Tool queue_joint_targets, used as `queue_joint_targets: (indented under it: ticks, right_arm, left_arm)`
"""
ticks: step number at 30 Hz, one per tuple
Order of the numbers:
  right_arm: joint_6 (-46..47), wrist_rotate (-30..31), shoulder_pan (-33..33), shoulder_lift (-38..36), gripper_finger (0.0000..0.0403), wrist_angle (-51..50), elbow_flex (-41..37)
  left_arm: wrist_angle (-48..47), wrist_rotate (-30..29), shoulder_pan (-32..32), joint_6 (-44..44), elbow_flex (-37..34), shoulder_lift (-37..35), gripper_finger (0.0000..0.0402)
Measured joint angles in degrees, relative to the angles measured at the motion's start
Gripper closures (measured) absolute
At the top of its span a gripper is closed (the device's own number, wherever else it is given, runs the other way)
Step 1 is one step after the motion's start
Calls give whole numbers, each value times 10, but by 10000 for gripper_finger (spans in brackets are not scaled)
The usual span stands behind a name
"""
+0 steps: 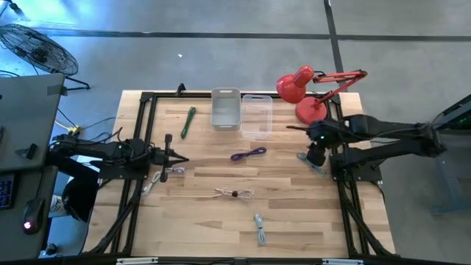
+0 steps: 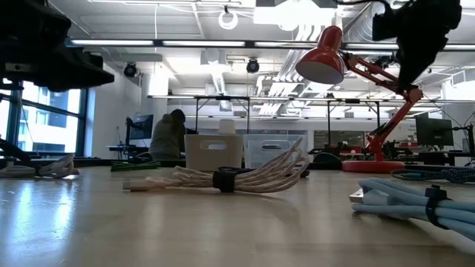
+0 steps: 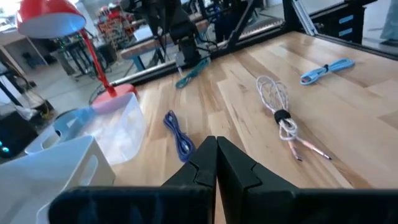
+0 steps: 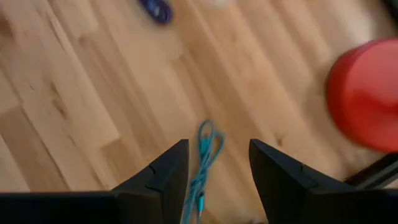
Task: Pick & Place USB Port
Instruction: Put the blue patterned charger cable into the gray bin
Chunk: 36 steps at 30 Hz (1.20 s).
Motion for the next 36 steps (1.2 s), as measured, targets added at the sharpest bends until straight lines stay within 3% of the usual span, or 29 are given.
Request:
queue_joint_targets:
  ticks: [10, 27, 36]
  right_arm:
    - [23, -29, 0, 44, 248, 3, -29]
    - [7, -23, 0, 71, 192, 68, -135]
    - [91, -27, 0, 71, 186, 94, -163]
  left_arm:
    - [0, 0, 0, -1, 0, 23, 400]
    - [2, -16, 0, -11, 0, 23, 400]
    - [6, -45, 0, -9, 0, 23, 400]
